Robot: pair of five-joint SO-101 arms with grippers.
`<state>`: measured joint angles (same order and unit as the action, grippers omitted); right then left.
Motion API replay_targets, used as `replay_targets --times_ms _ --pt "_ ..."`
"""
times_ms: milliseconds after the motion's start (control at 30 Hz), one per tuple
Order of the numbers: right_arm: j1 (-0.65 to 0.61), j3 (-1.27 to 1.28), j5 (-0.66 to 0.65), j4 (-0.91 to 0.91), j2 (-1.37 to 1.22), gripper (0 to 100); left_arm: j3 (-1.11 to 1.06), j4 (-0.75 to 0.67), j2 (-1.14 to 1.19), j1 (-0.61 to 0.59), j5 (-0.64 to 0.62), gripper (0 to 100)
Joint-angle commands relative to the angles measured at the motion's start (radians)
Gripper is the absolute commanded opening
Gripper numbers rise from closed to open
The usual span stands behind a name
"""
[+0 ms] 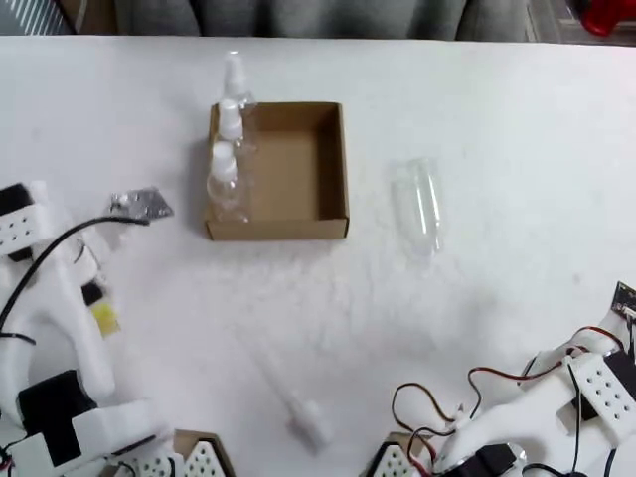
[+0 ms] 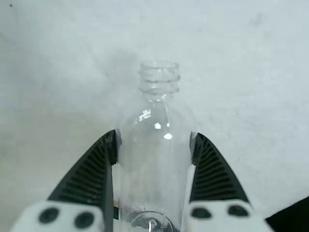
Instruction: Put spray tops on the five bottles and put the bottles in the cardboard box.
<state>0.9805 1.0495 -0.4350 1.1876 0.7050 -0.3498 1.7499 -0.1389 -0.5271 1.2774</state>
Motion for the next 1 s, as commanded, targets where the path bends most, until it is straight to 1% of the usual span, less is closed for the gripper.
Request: replay_targets --times_ms 0,133,233,333,433,567,667,767,967 --pt "-0.01 -0.009 0.002 -0.013 0.024 1.6 0.092 -0.038 -0.01 0.079 -0.252 2" --pt "-0.033 -0.012 -0.002 -0.045 0.03 1.6 0.112 -0.089 -0.038 0.173 -0.503 2" --pt "-0.054 -0.017 -0.064 -0.074 0.022 1.6 0.057 -0.14 -0.12 0.239 -0.663 2" --pt "-0.058 -0.02 -0.103 -0.127 0.022 1.6 -0.052 -0.206 -0.245 0.302 -0.786 2" --pt "-0.053 -0.061 -0.118 -0.139 0.021 1.6 -0.193 -0.269 -0.387 0.355 -0.884 2" --pt "-0.082 -0.109 -0.144 -0.131 0.021 1.6 -0.368 -0.345 -0.53 0.429 -0.951 2" --pt "-0.143 -0.106 -0.193 -0.133 0.021 1.6 -0.442 -0.423 -0.567 0.42 -0.965 2" --pt "-0.177 -0.109 -0.241 -0.134 0.021 1.6 -0.482 -0.463 -0.567 0.415 -0.965 2" --pt "-0.239 -0.16 -0.244 -0.13 0.031 1.6 -0.491 -0.476 -0.576 0.414 -0.965 2"
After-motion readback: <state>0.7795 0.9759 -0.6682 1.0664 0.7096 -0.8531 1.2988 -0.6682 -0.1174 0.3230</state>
